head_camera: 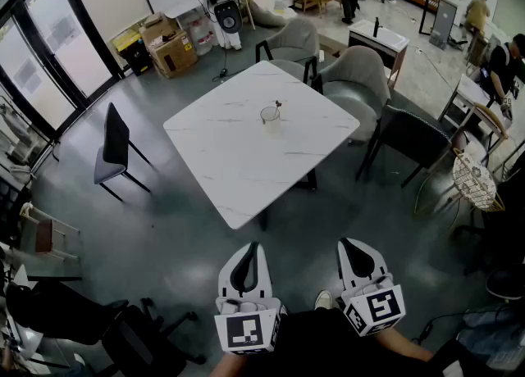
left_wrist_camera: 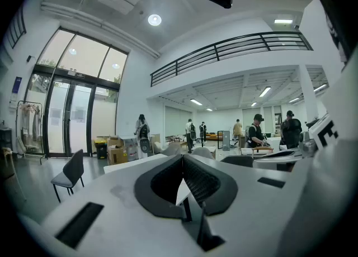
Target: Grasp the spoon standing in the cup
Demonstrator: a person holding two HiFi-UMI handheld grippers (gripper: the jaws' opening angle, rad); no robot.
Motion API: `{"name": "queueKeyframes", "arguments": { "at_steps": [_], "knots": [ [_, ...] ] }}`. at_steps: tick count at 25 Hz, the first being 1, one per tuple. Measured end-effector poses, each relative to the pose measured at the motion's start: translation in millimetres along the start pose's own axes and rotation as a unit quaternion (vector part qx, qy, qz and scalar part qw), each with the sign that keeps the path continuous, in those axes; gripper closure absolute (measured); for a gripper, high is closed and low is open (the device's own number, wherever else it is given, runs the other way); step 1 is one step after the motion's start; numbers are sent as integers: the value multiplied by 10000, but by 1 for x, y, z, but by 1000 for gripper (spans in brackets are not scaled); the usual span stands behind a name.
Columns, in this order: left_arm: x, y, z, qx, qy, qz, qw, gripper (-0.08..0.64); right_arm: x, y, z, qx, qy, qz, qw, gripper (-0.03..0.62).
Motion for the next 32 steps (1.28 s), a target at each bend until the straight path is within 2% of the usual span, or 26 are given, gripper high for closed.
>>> {"name": "queueKeyframes", "arguments": {
  "at_steps": [6, 15, 19, 24, 28, 32],
  "knots": [
    [6, -6, 9, 20, 193, 56, 9998, 551, 2, -5, 1, 10, -8, -52, 10000, 529],
    [12, -19, 9, 56, 148, -15, 9999, 551, -6, -12, 2, -69, -160, 52, 9998, 529],
    [12, -30, -9, -68, 233, -96, 9997, 551, -14, -17, -7, -166, -45, 148, 9997, 529],
    [9, -50, -31, -166, 482, 104, 9986, 551, -30, -41, -27, 59, 199, 181, 9996, 529],
    [10, -69, -41, -119, 534, 199, 9983, 551, -42, -62, -39, 109, 227, 33, 9997, 529],
    [13, -78, -55, -96, 788, 199, 9966, 551, -42, -78, -46, 143, 180, -79, 9997, 529]
  ]
}}
Point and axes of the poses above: the fingertips, and each gripper's own axes: x forward along the fingers, y to its left, z out of its top, the point moved 8 cm from there along -x, backward along the fingers, and after that the axes turned 11 degrees about -x, right-handed, at the moved point
